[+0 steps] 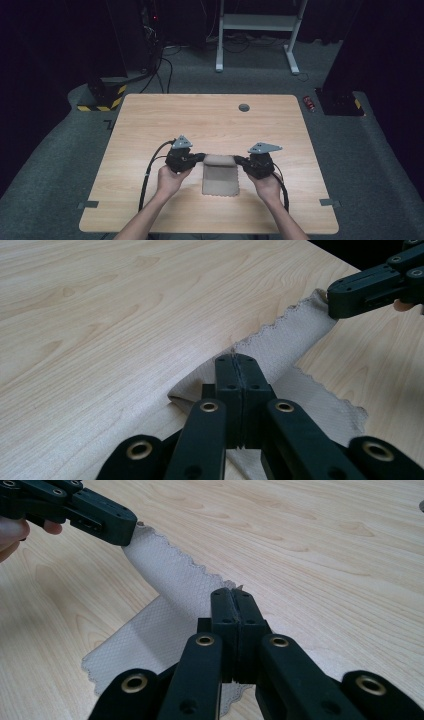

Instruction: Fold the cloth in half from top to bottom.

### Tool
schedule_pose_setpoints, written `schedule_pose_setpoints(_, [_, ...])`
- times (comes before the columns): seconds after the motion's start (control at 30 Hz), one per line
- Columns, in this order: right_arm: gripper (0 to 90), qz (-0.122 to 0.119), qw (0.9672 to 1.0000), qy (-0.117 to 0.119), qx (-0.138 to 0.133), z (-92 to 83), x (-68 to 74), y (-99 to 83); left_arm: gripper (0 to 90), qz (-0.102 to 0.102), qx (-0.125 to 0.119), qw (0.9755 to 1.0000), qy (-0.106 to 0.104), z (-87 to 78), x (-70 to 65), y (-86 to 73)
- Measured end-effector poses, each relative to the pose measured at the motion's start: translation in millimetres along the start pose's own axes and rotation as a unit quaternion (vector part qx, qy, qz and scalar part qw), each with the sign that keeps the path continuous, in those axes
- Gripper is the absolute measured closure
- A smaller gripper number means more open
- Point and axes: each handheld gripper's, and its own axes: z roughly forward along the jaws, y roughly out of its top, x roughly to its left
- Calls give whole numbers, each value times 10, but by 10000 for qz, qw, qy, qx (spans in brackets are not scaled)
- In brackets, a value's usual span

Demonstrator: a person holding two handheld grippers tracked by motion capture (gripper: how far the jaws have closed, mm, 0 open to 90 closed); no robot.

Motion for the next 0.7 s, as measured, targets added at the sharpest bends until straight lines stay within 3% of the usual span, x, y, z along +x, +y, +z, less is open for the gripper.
schedule_pose_setpoints(0.7, [897,-100,9999,67,15,-55,73,-89,894,214,37,9998,-9,-62,-110,-87])
